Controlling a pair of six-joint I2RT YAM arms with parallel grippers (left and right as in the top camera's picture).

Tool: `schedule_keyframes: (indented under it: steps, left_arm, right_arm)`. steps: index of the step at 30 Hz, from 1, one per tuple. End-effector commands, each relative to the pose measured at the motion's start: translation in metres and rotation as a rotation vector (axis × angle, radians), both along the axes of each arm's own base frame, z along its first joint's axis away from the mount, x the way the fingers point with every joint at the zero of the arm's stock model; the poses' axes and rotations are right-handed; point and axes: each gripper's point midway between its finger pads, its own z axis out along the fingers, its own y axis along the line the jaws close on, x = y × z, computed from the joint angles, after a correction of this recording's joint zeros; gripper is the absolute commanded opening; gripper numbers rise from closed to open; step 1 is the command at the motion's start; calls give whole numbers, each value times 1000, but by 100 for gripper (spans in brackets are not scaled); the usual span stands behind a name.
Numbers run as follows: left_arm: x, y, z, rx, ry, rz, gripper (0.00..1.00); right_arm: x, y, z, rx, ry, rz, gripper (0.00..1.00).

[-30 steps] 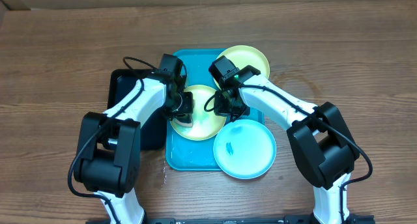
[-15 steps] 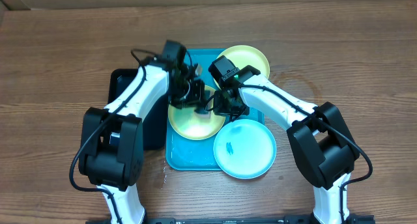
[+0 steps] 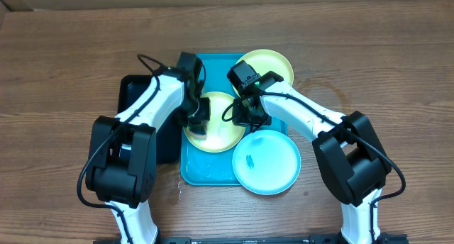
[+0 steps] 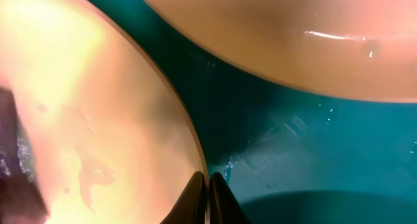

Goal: Clean dirty plates on tray and stack at the side

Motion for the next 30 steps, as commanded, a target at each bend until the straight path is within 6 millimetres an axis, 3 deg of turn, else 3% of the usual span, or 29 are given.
schedule_keyframes:
  steps: [1,4,7,12,16,17,20,23,26,30]
  left_arm:
    - [-15,6,-16,35,27,5,4]
    - [-24,-10,-22,-69,53,-11,4]
    - [-30,-33,-16,-214,74,-61,4]
    - [-21,-73,16,-466,60,-109,4]
    - [-3,-82,46,-505,13,-130,4]
    - [6,-82,64,-507,-15,-150,4]
    - [19,-72,88,-472,-44,-138,4]
    - [33,-46,104,-373,-84,-114,4]
    - [42,-5,103,-182,-108,-76,4]
    - [37,53,94,89,-78,-3,4]
  right_arm:
    - [5,10,10,37,-24,10,4]
    - [5,10,10,37,-24,10,4]
    - [5,10,10,37,-24,10,4]
    - [5,10,10,37,-24,10,4]
    - [5,10,10,36,-23,10,5]
    - [5,10,10,36,-22,10,5]
    - [5,10,9,34,-21,10,5]
    - [5,10,9,34,-21,10,5]
    - [5,10,9,34,-21,10,5]
    - [5,10,10,35,-22,10,5]
